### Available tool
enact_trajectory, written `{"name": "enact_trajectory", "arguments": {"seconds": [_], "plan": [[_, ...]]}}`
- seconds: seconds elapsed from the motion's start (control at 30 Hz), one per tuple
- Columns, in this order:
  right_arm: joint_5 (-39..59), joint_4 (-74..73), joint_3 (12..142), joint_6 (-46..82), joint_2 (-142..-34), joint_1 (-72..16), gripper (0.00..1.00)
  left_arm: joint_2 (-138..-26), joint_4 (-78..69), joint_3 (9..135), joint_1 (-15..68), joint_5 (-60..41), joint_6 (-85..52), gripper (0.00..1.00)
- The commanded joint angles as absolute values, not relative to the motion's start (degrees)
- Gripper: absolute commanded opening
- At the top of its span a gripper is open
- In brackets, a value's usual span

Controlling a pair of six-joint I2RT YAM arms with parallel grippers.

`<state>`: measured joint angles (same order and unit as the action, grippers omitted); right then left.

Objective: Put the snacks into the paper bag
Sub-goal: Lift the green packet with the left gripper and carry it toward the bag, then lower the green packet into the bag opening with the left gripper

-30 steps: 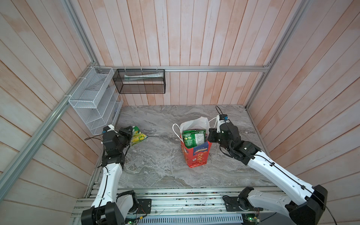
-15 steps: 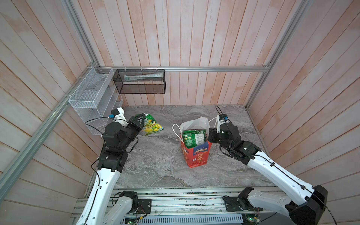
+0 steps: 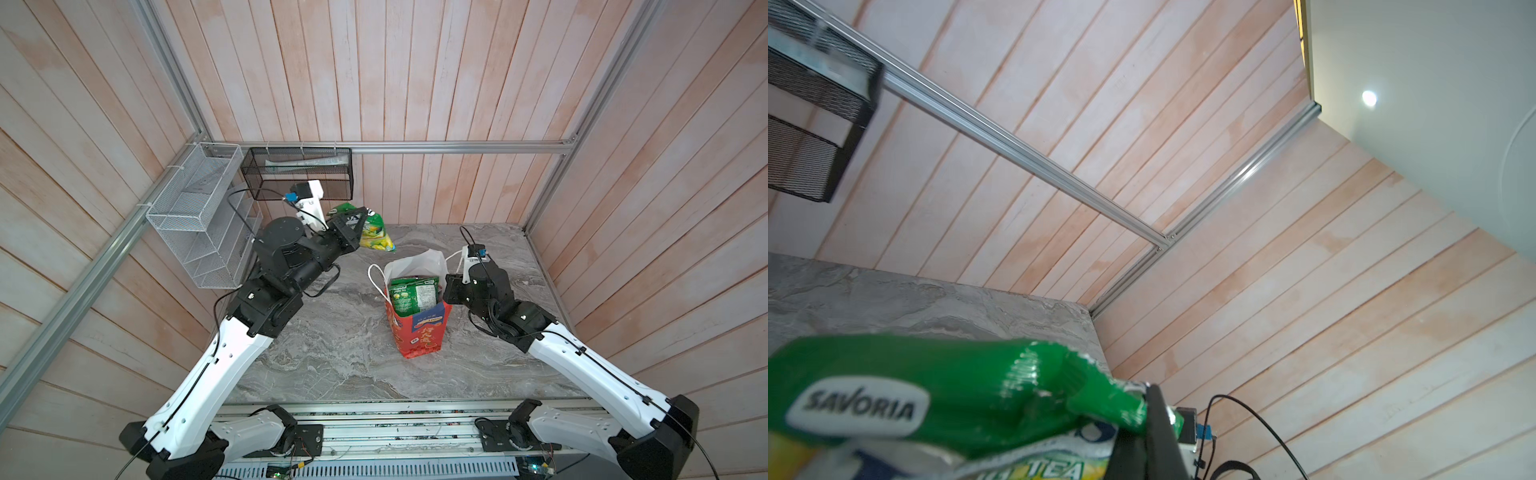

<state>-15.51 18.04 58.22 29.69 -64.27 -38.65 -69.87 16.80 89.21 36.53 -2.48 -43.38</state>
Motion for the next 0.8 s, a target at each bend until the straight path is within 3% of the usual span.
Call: {"name": "enact_trajectory", "arguments": {"seconds": [0.0,0.27,0.77], "plan": [[-15.6,17.9,59.1,28.7,-63.1,-38.9,0.00,-73.5,17.4,93.9,41.1,0.1,-38.3,0.00],[-15.7,18.0,59.0,28.8,-62.5,-38.9,0.00,-81.6,18.7,97.1,48.6,1.7,-36.6,0.00],[-16.1,18.0,59.1,28.8,-62.7,-38.9,0.00,-81.1,15.9,85.2,49.9,1.0,-37.5,0.00]]}}
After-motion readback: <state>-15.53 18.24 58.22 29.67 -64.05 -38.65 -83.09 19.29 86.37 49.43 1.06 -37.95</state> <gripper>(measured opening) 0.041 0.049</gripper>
